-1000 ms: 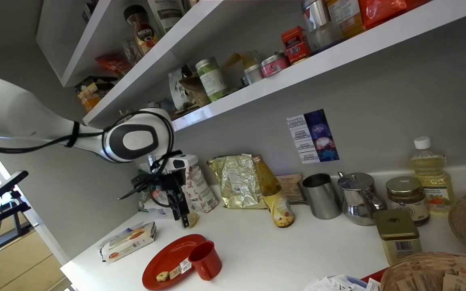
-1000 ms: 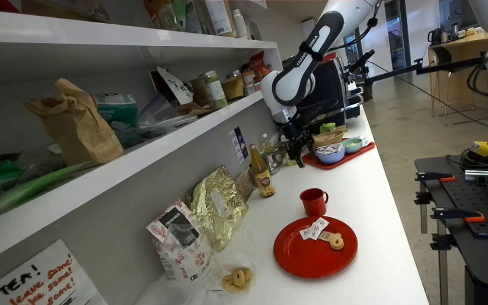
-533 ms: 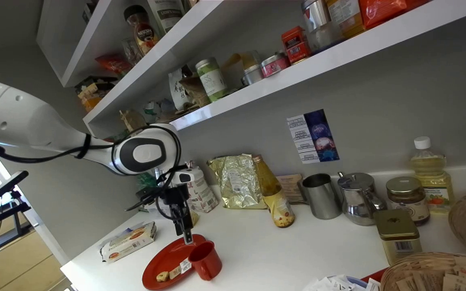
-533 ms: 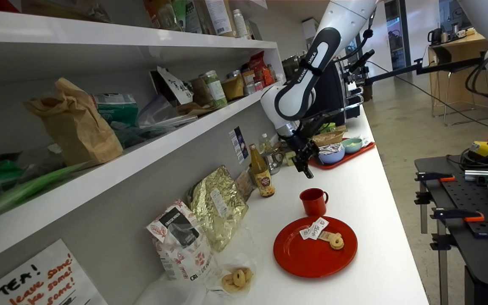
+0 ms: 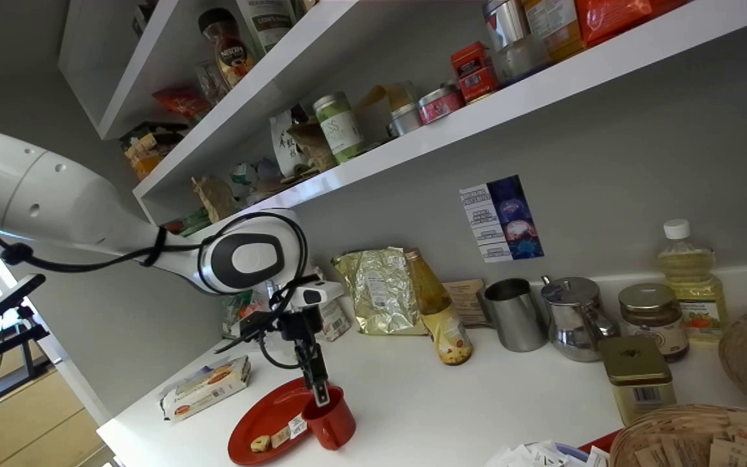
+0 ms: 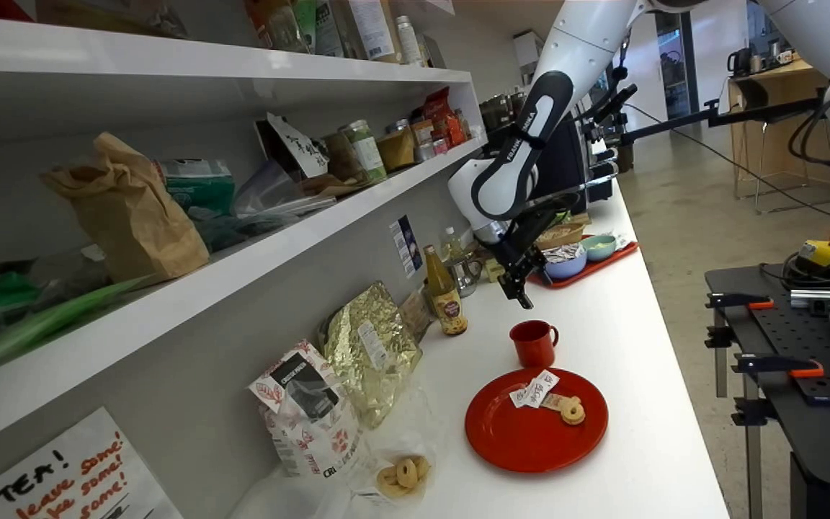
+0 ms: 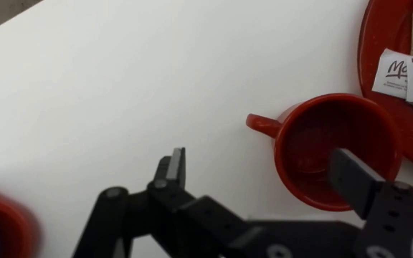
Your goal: Put the cup on the plate
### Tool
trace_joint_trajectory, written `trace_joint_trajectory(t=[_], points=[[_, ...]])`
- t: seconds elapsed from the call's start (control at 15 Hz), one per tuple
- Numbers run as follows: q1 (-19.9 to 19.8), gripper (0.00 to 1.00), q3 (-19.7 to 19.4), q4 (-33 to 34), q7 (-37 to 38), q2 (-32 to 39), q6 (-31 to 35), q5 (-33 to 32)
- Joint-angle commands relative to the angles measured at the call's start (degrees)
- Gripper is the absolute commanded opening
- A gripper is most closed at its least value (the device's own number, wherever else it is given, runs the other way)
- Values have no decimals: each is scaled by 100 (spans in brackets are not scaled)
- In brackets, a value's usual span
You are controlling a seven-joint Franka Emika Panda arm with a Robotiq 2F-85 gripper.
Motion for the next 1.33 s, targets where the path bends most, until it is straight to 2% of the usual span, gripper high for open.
trace_joint_trajectory(t=[0.0, 0.4, 1.27], points=[[110, 100, -124, 212, 354, 214, 297, -120], [86, 100, -114, 389, 355, 389, 390, -54], [155, 100, -54, 565, 256, 817, 126, 29]])
